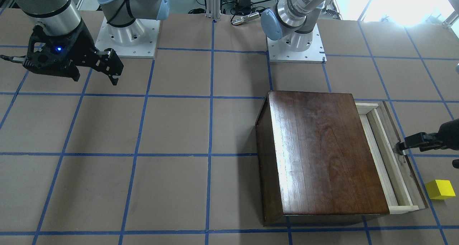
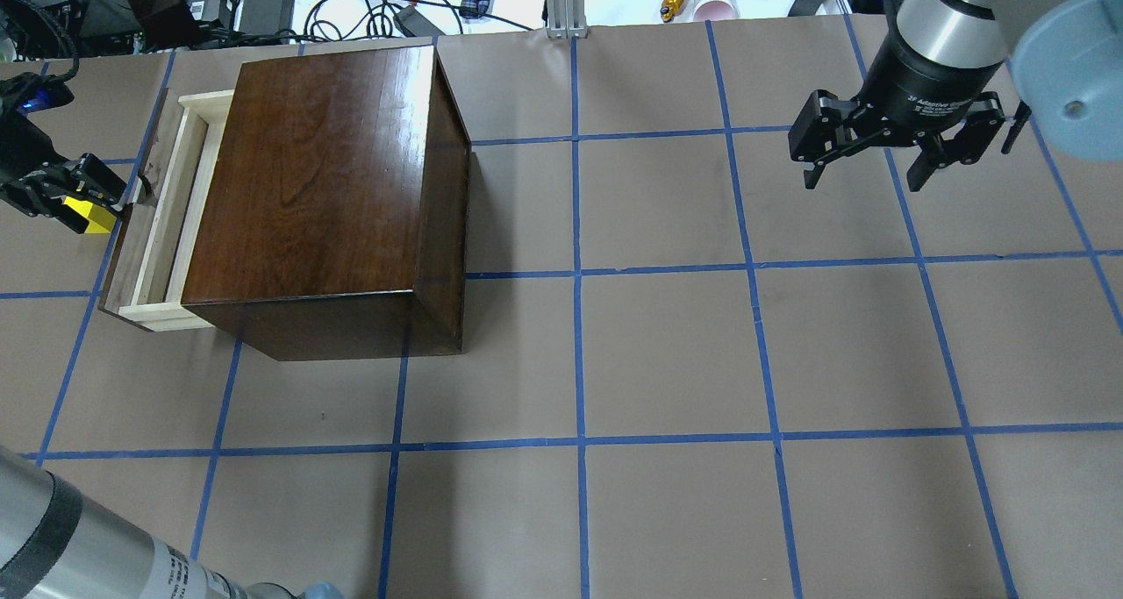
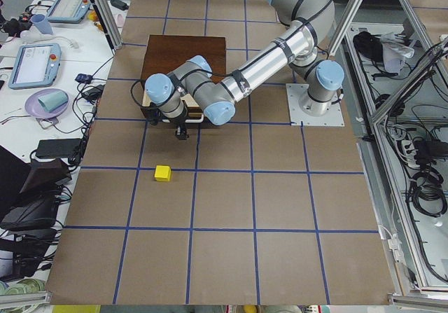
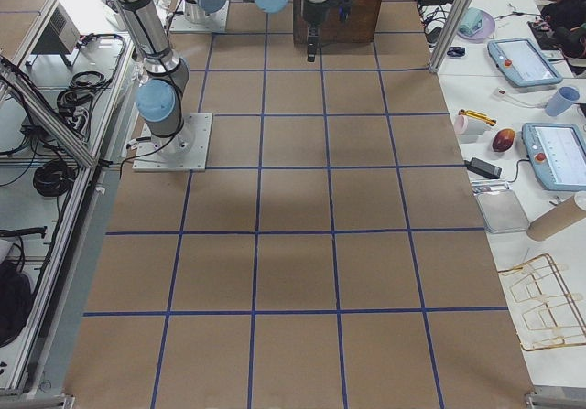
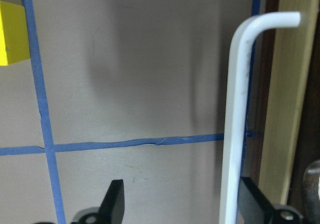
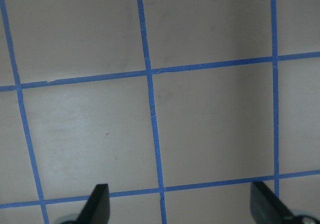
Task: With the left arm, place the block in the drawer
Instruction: 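Pull the drawer open away from the cabinet with the left gripper, then release the handle and move the left gripper over the yellow cube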
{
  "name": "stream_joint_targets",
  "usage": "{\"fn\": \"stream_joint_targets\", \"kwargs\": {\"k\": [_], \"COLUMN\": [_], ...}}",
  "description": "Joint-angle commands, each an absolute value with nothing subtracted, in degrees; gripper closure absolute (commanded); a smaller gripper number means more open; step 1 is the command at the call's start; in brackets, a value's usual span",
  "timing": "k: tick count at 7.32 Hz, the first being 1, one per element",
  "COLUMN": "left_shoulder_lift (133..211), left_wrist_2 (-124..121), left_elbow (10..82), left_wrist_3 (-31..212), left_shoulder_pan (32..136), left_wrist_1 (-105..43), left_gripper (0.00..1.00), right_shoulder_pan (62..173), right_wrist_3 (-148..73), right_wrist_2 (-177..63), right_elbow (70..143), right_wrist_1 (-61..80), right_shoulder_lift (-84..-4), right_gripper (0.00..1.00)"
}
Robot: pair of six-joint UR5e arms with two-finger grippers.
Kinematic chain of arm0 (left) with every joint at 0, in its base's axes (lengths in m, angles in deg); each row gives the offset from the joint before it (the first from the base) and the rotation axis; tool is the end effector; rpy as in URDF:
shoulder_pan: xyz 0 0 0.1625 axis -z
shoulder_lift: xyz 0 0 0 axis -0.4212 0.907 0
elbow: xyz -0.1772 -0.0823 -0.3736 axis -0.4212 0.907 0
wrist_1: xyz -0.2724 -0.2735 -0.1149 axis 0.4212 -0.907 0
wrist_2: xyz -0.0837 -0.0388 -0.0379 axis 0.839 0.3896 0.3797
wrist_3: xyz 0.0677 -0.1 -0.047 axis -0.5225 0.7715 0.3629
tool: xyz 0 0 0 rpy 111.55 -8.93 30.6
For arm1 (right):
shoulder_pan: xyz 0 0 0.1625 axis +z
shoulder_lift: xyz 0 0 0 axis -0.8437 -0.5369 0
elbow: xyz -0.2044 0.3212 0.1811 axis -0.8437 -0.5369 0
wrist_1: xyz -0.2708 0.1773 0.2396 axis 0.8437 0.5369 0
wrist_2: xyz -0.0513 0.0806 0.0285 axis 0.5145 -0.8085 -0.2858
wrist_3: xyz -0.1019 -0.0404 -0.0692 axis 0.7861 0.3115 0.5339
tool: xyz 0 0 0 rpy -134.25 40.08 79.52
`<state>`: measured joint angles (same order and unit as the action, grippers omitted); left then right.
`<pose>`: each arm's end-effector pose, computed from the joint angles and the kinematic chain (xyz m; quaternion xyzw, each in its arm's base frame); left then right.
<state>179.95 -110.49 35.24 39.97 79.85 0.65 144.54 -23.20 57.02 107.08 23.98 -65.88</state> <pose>0.2465 -0.5935 0.2738 -0.0020 -0.9941 -0.0738 0.0800 0.1067 -0.4746 0.4393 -0.0483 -0.9988 -0.0054 0.0076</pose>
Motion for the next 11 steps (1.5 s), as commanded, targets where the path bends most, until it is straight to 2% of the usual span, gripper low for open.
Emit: {"fn": "stream_joint_targets", "kwargs": {"k": [1,5,11], "left_shoulder_lift": [180.17,180.35,188.42], "left_wrist_2": [-110.46,-110.55,-113.09], "left_elbow": [34.83,33.87,25.71], "left_wrist_3": [38.45,38.28,34.43], "left_shoulder_pan": [78.61,78.52,77.82], "left_wrist_1": [0.56,0.64,8.99], "left_gripper": [0.19,0.19,0.19], "right_shoulder_pan": [144.54,144.54,144.54], "right_wrist_3": [-23.20,-23.20,-23.20], "right_wrist_2": [57.02,57.02,57.02], "right_elbow": [107.08,107.08,107.08], "right_wrist_1": [23.98,23.98,23.98], "right_shoulder_lift": [-65.88,-65.88,-65.88], "right_gripper": [0.00,0.00,0.00]}}
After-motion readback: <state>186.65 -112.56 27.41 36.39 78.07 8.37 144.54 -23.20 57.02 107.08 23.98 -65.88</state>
